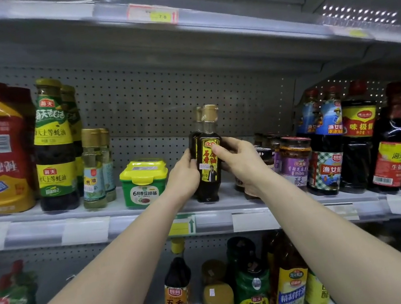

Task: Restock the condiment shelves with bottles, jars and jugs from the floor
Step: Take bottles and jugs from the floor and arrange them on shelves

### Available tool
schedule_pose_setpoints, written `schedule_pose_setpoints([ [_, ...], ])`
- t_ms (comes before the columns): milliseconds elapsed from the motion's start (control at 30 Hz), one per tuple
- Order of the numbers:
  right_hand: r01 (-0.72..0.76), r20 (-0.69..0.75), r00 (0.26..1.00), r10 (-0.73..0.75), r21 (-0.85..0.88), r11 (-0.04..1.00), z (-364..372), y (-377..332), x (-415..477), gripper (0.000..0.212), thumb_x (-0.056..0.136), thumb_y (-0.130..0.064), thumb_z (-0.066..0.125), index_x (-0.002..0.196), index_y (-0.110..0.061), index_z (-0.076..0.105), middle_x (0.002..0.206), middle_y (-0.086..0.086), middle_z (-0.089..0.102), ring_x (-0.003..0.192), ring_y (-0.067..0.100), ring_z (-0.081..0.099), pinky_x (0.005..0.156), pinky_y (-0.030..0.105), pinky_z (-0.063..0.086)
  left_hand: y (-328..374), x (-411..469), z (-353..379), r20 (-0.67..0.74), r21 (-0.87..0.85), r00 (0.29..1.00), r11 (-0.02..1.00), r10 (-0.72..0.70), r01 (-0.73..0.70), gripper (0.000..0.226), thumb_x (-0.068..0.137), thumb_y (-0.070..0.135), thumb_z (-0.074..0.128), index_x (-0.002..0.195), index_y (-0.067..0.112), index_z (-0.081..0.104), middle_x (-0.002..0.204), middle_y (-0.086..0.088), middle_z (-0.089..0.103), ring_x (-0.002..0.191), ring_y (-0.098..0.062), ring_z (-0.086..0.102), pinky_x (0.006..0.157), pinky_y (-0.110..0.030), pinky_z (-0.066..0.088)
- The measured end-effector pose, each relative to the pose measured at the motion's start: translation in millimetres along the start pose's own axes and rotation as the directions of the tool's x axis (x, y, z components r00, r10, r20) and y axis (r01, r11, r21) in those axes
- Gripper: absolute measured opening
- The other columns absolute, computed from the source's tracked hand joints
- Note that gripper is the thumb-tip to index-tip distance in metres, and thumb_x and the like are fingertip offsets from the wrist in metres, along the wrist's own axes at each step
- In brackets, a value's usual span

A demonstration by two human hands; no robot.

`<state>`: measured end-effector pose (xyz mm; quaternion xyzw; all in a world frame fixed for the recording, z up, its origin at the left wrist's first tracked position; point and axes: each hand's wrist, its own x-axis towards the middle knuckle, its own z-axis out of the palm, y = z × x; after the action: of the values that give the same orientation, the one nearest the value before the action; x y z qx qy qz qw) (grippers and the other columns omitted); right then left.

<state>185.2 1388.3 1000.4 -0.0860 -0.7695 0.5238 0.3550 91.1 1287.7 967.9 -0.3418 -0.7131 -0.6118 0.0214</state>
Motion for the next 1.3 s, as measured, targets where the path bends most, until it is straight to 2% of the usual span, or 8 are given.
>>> schedule_pose_setpoints([
  [100,-0.099,0.051,0.994,0.095,0.095,0.991,9,2,-1,0.024,0.105,-0.029,0.049,0.125,-0.021,0.06,0.12,0.003,0.068,0.112,0.016,0.064,0.106,0.043,0.048,-1,2,1,-0.008,-0.022,1.0,1.0,-0.007,0.006,0.042,0.107,0.026,0.03,0.148,0.021,0.041,0.138,-0.009,0.057,0.125,-0.025,0.053,0.109,-0.045,0.041],
  [200,-0.209,0.131,0.975,0.181,0.243,0.947,19,5,-3,0.035,0.107,-0.035,0.041,0.134,-0.016,0.054,0.116,0.003,0.068,0.11,0.017,0.065,0.105,0.041,0.048,-1,3,2,-0.006,-0.06,1.0,0.998,-0.014,0.014,0.042,0.108,0.03,0.028,0.143,0.018,0.047,0.138,-0.01,0.057,0.128,-0.026,0.052,0.111,-0.045,0.039],
  [300,-0.217,0.138,0.973,0.184,0.282,0.934,22,7,-5,0.035,0.109,-0.033,0.037,0.134,-0.016,0.053,0.108,0.0,0.068,0.103,0.014,0.065,0.099,0.036,0.049,-3,3,4,-0.002,-0.091,1.0,0.996,-0.022,0.021,0.041,0.108,0.032,0.028,0.128,0.016,0.06,0.124,-0.01,0.065,0.119,-0.027,0.058,0.107,-0.046,0.043],
  [467,-0.203,0.128,0.976,0.178,0.222,0.954,16,7,-7,0.036,0.109,-0.032,0.035,0.133,-0.013,0.054,0.109,0.001,0.067,0.104,0.014,0.063,0.103,0.036,0.048,-2,1,7,0.003,-0.111,1.0,0.994,-0.013,0.013,0.04,0.108,0.032,0.029,0.125,0.017,0.062,0.119,-0.009,0.068,0.115,-0.025,0.06,0.104,-0.047,0.045],
  [700,-0.215,0.108,0.975,0.196,0.207,0.954,8,8,-13,0.04,0.11,-0.032,0.034,0.137,-0.011,0.053,0.127,0.011,0.065,0.119,0.023,0.061,0.111,0.044,0.043,1,-3,14,0.013,-0.096,1.0,0.995,-0.011,0.012,0.04,0.108,0.03,0.029,0.129,0.017,0.06,0.122,-0.009,0.067,0.117,-0.025,0.059,0.104,-0.048,0.045],
  [1067,-0.223,0.105,0.973,0.205,0.203,0.954,14,7,-14,0.04,0.11,-0.031,0.033,0.138,-0.009,0.051,0.117,0.007,0.064,0.115,0.021,0.06,0.11,0.042,0.043,8,-13,8,0.017,-0.141,0.999,0.989,-0.052,0.054,0.039,0.108,0.026,0.03,0.124,0.011,0.062,0.117,-0.013,0.068,0.113,-0.028,0.061,0.104,-0.05,0.046],
  [1233,-0.232,0.094,0.971,0.22,0.15,0.961,11,7,-17,0.039,0.11,-0.031,0.032,0.135,-0.009,0.052,0.12,0.007,0.063,0.122,0.023,0.058,0.113,0.042,0.041,9,-18,5,0.02,-0.101,0.999,0.994,-0.041,0.043,0.038,0.108,0.026,0.031,0.132,0.015,0.058,0.126,-0.01,0.064,0.12,-0.026,0.057,0.108,-0.048,0.042],
  [1300,-0.217,0.066,0.975,0.212,0.074,0.973,7,8,-18,0.044,0.109,-0.033,0.032,0.141,-0.007,0.048,0.136,0.01,0.059,0.132,0.024,0.051,0.116,0.044,0.035,11,-20,3,-0.01,-0.045,1.0,0.999,-0.021,0.021,0.041,0.107,0.027,0.032,0.143,0.014,0.048,0.139,-0.009,0.057,0.13,-0.025,0.05,0.112,-0.046,0.038],
])
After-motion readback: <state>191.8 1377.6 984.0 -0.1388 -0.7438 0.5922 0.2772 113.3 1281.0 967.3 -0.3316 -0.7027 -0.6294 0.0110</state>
